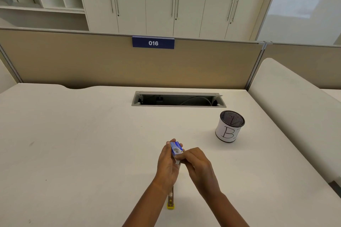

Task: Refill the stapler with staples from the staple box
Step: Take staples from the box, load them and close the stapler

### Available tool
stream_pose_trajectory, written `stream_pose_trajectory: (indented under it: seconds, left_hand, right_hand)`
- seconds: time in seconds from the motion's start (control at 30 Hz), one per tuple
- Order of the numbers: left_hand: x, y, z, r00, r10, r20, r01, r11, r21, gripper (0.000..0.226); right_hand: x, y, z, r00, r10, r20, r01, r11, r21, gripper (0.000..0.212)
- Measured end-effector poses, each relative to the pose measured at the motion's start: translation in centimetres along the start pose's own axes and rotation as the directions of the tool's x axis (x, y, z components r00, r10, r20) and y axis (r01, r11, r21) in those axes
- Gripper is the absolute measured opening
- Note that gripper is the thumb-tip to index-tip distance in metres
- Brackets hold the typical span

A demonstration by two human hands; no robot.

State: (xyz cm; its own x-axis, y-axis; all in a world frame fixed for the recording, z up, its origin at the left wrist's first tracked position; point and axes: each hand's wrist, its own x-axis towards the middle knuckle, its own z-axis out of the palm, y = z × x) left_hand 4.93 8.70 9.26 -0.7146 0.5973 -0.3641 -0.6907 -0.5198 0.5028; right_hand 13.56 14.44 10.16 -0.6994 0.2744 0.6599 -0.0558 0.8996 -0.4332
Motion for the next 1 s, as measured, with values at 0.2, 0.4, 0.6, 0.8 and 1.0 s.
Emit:
stream_pose_trajectory:
  seconds: [0.2, 0.4, 0.6, 0.8, 1.0]
  left_hand:
    - [-0.3, -0.1, -0.2, 1.0, 0.018, 0.022, -0.02, 0.996, 0.091, 0.03]
    - [-0.8, -0.5, 0.2, 0.999, -0.03, 0.029, 0.027, 0.994, 0.102, 0.03]
    - [-0.8, -0.8, 0.4, 0.996, -0.065, 0.058, 0.051, 0.975, 0.214, 0.018]
    - [-0.3, -0.7, 0.7, 0.996, 0.032, 0.082, -0.073, 0.819, 0.57, 0.021]
    - [-0.2, -1.3, 1.1, 0.998, 0.02, 0.057, -0.052, 0.749, 0.66, 0.031]
  right_hand:
    - [0.4, -0.2, 0.0, 0.989, 0.126, 0.074, -0.131, 0.989, 0.069, 0.015]
    - [1.2, 0.5, 0.2, 0.938, 0.327, 0.111, -0.34, 0.93, 0.136, 0.021]
    - [0.8, 0.9, 0.3, 0.876, 0.477, 0.07, -0.477, 0.837, 0.267, 0.023]
    - [1.3, 2.7, -0.8, 0.55, 0.773, 0.316, -0.656, 0.167, 0.736, 0.014]
    - [1.1, 3.4, -1.0, 0.424, 0.728, 0.538, -0.762, -0.034, 0.647, 0.03]
